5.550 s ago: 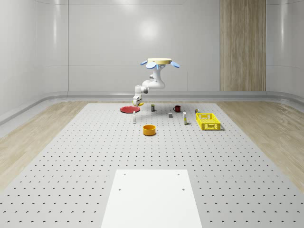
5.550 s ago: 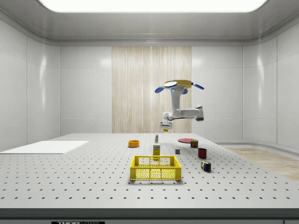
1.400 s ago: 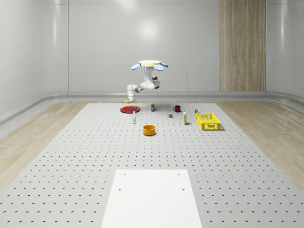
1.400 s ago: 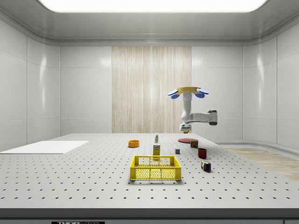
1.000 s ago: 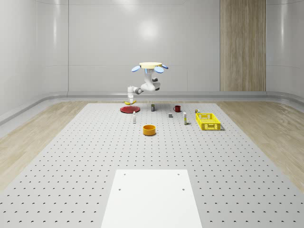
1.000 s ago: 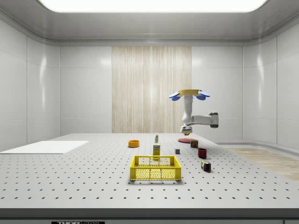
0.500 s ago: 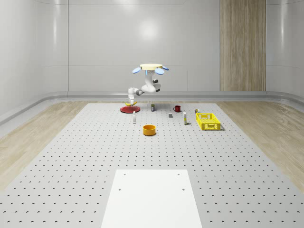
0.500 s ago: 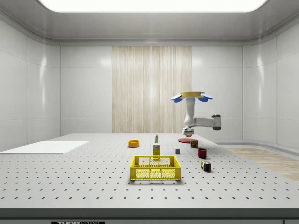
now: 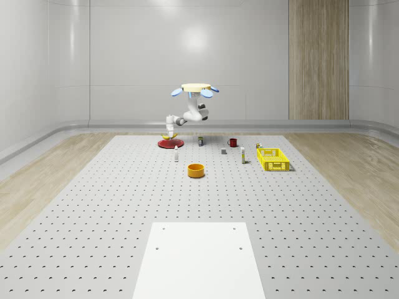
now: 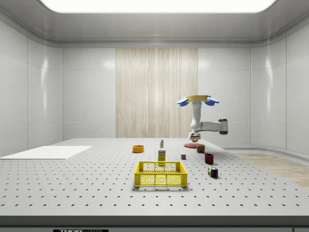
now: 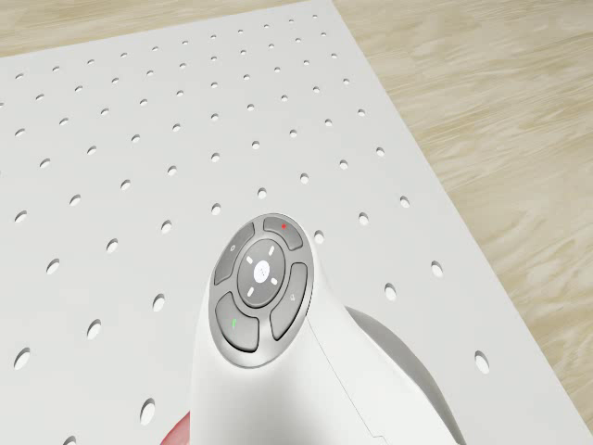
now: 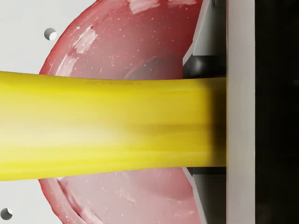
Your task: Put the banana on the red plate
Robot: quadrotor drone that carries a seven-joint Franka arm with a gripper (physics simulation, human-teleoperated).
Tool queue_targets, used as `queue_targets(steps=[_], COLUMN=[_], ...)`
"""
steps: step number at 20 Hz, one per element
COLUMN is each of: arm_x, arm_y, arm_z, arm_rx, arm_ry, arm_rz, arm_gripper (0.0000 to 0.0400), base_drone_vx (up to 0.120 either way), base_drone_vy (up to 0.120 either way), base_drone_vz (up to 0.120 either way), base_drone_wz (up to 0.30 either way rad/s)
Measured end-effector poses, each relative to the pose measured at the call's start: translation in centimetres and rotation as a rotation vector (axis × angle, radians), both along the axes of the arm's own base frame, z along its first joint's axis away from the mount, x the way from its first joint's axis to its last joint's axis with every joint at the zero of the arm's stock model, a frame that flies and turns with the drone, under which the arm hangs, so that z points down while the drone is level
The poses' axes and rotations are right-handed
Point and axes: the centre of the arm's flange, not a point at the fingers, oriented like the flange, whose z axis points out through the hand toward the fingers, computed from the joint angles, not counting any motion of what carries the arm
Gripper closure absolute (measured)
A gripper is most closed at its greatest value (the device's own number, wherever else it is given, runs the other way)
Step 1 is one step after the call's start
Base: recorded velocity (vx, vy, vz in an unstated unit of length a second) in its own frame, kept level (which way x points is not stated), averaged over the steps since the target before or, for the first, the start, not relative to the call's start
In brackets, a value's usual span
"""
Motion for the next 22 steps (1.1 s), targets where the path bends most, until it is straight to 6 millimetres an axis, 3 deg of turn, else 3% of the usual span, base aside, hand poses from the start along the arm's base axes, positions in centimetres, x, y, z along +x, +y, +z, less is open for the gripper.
queue_targets(steps=[7, 8, 11, 13, 17, 22], arm_x=[0.0, 0.0, 0.0, 0.0, 0.0, 0.0], arm_y=[0.0, 0.0, 0.0, 0.0, 0.0, 0.0], arm_z=[2.5, 2.8, 3.3, 3.2, 2.1, 0.7], arm_rx=[0.000, 0.000, -0.003, -0.004, -0.006, -0.006], arm_ry=[0.000, 0.000, 0.003, 0.004, 0.005, 0.006], arm_rz=[0.001, 0.001, -0.009, -0.013, -0.019, -0.022], arm_gripper=[0.0210, 0.0194, 0.0092, 0.0056, 0.0020, 0.0006], base_drone_vx=[0.000, 0.000, 0.000, 0.000, 0.000, 0.000], base_drone_vy=[0.000, 0.000, 0.000, 0.000, 0.000, 0.000], base_drone_vz=[0.000, 0.000, 0.000, 0.000, 0.000, 0.000], base_drone_wz=[0.000, 0.000, 0.000, 0.000, 0.000, 0.000])
